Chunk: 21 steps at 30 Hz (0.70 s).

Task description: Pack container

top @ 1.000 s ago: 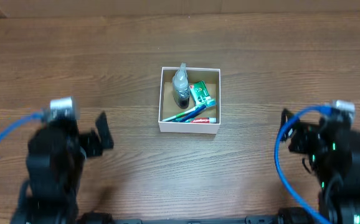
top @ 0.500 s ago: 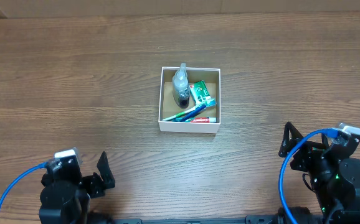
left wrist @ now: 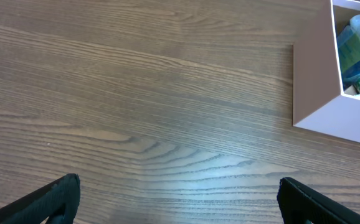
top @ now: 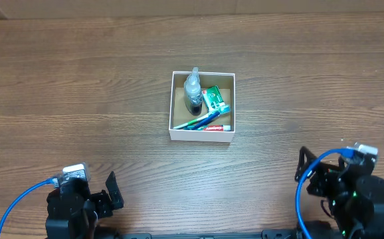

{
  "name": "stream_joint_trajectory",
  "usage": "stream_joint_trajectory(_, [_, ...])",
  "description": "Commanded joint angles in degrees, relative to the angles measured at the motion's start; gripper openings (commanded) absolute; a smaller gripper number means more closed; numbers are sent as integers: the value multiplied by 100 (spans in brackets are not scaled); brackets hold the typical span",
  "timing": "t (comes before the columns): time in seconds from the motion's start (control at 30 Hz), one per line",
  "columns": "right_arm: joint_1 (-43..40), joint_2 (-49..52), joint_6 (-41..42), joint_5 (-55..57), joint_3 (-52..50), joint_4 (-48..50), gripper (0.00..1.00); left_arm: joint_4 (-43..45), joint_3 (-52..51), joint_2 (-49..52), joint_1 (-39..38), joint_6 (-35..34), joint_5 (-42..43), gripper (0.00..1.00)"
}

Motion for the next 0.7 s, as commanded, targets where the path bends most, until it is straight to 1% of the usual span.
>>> stream_joint_trajectory(0.0, [-4, -444, 0, -55, -76, -44, 100, 7, -28, -44, 31, -76, -55, 100])
stream_joint_trajectory(0.13, [0, -1237, -4, -55, -575, 81, 100, 7, -28, -44, 31, -76, -55, 100])
stream_joint_trajectory(0.2, [0, -1665, -173, -179, -1075, 540, 100, 7, -28, -44, 31, -76, -55, 100])
stream_joint_trajectory(0.27, [0, -2035, -651, -616, -1709, 1224, 100, 7, -28, -44, 31, -76, -55, 100])
stream_joint_trajectory(0.3, [0, -2013, -916, -909, -2146, 1856, 100, 7, -28, -44, 31, -76, -55, 100])
stream_joint_trajectory(0.33, [0, -2022, -927, -951, -2527, 2483, 100, 7, -28, -44, 31, -76, -55, 100])
stream_joint_trajectory(0.4, [0, -2022, -929, -949, -2979, 3316, 100, 7, -28, -44, 31, -76, -55, 100])
stream_joint_trajectory(0.5, [-7, -2024, -927, -859, -3821, 4940, 100, 7, -28, -44, 31, -76, -55, 100])
stream_joint_trajectory(0.6, [-7, -2024, -931, -675, -4472, 6170, 100, 7, -28, -44, 31, -76, -55, 100])
stream_joint_trajectory(0.67, [-2, -2024, -968, -573, -4446, 5842, 100, 7, -28, -44, 31, -76, -55, 100])
